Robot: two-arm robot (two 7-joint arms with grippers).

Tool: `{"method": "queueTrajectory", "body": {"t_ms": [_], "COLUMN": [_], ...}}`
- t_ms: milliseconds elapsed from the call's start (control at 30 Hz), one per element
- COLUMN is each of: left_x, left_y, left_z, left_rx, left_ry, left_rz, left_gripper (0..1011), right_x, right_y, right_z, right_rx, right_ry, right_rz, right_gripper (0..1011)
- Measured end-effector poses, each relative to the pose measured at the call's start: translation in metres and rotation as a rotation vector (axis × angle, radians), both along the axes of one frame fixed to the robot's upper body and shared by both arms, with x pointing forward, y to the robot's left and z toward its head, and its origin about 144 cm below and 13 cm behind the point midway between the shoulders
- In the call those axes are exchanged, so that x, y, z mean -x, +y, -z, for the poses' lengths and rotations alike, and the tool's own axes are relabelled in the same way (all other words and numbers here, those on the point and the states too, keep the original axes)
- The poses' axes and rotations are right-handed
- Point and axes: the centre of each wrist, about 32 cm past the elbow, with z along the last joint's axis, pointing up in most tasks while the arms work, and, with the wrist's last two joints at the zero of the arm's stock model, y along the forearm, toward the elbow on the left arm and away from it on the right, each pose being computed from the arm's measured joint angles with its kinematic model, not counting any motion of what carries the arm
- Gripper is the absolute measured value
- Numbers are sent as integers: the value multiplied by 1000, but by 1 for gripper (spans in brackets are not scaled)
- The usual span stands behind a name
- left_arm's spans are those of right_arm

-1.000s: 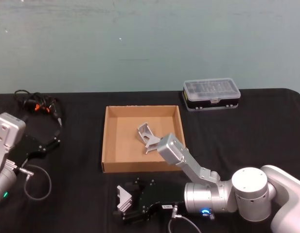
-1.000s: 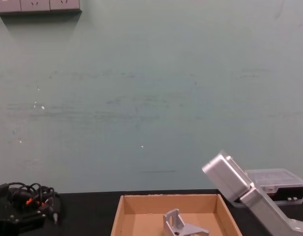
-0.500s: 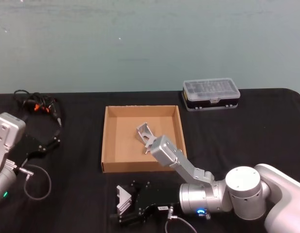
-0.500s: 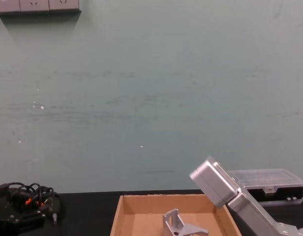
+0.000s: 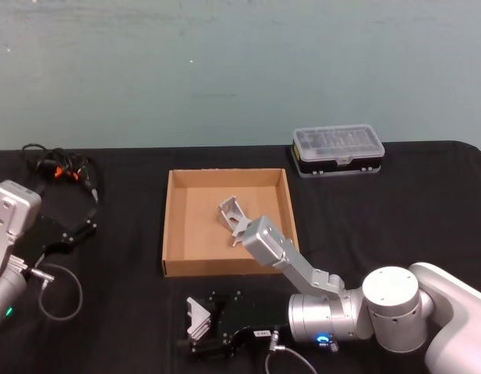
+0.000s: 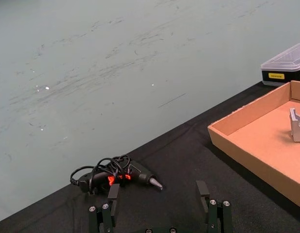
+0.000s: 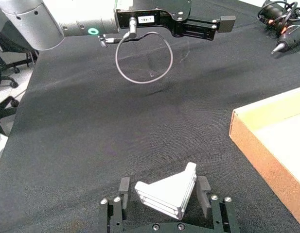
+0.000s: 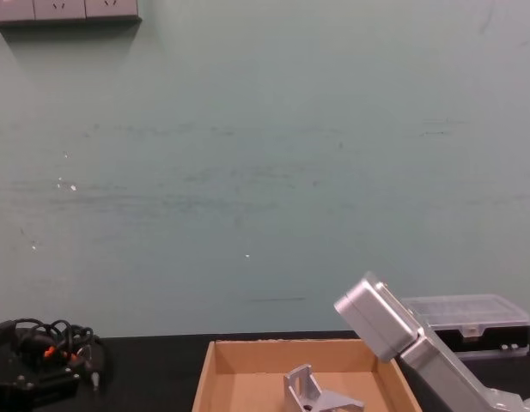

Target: Use one hand to pick up the angle iron from the table and place it into the box.

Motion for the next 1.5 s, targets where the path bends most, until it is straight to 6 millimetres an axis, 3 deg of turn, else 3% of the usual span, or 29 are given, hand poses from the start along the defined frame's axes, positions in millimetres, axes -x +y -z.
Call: {"method": "queueTrajectory", "body": {"t_ms": [433, 1033, 1500], "left_x": [0, 0, 0], "left_y": [0, 0, 0], "left_z": [0, 0, 0], "left_rx": [0, 0, 0], "left_ry": [0, 0, 0], "left_rz": [0, 0, 0], "left_gripper": [1000, 1000, 1000], "right_x": [0, 0, -24], "right_y": [0, -12, -29], "right_z": [0, -14, -61], "right_rx": [-2, -54, -129], "right_ry": [-1, -55, -120], "right_rz": [1, 17, 90], "right_gripper": [574, 570, 570]}}
